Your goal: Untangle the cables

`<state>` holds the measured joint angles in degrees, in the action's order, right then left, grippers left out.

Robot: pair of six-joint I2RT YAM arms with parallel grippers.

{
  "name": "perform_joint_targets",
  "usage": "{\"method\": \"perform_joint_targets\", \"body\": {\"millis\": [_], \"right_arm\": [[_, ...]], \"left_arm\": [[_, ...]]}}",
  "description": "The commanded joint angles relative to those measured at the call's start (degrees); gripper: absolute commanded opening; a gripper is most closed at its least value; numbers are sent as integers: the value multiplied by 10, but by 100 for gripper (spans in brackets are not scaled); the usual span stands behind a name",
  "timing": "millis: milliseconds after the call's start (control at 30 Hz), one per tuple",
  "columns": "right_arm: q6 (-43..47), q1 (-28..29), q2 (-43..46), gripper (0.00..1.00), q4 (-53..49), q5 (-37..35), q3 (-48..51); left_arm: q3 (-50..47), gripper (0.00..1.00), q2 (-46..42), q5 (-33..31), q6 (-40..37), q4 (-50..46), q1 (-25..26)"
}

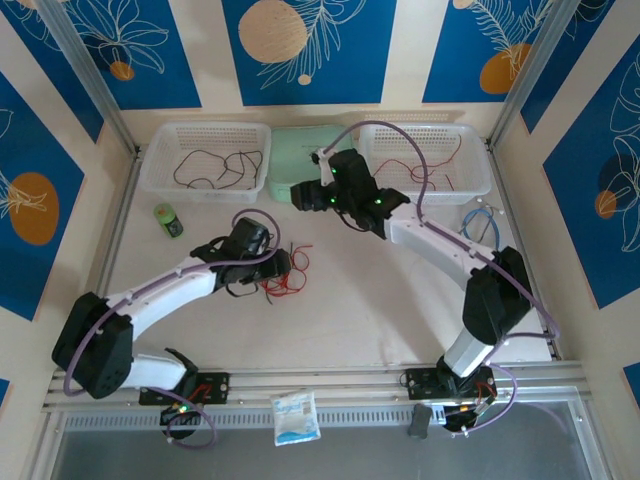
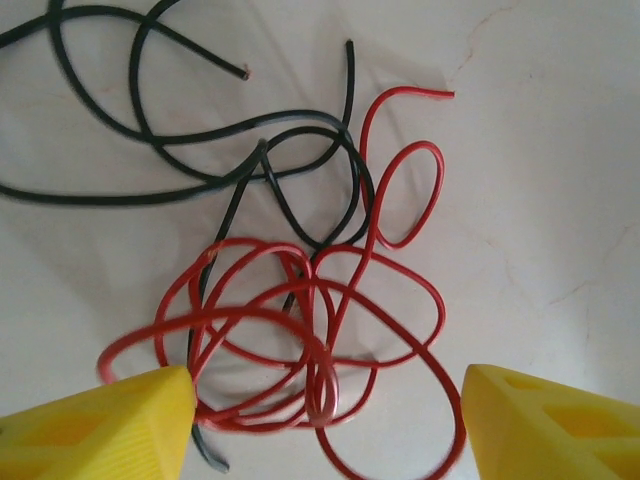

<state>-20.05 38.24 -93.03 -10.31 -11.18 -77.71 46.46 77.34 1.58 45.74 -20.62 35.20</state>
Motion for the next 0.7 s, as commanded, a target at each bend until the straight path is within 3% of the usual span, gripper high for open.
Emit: {"method": "perform_joint_targets", "body": {"millis": [0, 133, 300, 500, 667], "right_arm": [[-24, 1, 51, 69, 23, 1, 38], [-41, 4, 91, 65, 19, -1, 93], [-65, 15, 147, 60, 2, -9, 161], [-149, 29, 171, 60, -17, 22, 218], [-281, 26, 110, 60, -51, 90, 197]], "left_arm": [[14, 65, 25, 5, 9, 49, 7], [14, 49, 49, -24, 9, 69, 6], [16, 3, 53, -47, 9, 75, 7], [42, 0, 8, -46, -12, 34, 9], [97, 0, -33, -30, -41, -29, 24]]}}
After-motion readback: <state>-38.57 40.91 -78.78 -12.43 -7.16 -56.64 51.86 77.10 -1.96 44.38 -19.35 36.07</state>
